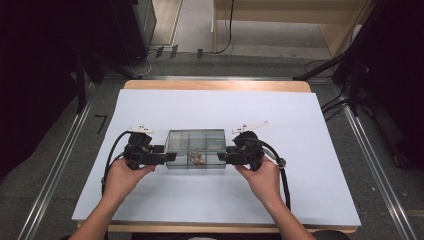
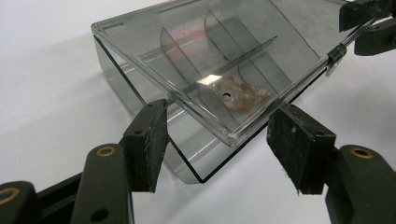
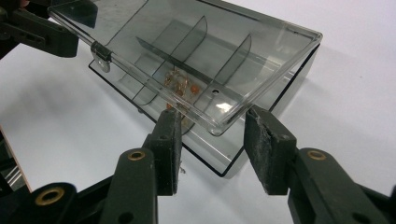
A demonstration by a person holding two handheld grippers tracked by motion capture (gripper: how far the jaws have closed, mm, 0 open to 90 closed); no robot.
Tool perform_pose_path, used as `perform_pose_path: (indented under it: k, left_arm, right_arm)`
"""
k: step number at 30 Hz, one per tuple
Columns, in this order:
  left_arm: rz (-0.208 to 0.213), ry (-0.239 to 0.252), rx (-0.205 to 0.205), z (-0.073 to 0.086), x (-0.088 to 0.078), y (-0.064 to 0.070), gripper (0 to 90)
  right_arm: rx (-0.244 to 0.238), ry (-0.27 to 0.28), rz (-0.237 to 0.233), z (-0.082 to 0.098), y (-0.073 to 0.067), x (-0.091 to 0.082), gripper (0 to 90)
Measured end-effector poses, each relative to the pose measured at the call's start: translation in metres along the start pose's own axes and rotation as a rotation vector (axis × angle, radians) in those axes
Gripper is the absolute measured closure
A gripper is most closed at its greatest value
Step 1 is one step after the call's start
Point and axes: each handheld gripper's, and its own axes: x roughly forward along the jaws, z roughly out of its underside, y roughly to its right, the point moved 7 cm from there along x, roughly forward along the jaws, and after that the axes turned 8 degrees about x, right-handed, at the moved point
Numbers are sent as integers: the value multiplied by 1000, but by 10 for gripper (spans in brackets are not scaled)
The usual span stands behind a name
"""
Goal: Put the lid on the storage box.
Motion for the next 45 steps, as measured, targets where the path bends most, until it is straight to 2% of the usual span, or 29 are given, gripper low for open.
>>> perform_pose_path:
  k: [9,30,45]
  left_arm:
    - [1,-1,24,5,2,0,389]
    - [-7,-2,36,13,9,0,394]
    - [4,-13,48,17,13,0,393]
  right_arm:
    - [-12,-8,1,4,0,4,571]
    - [-34,-15,13,10,0,11,568]
    - [-48,-30,24,14,2,16,542]
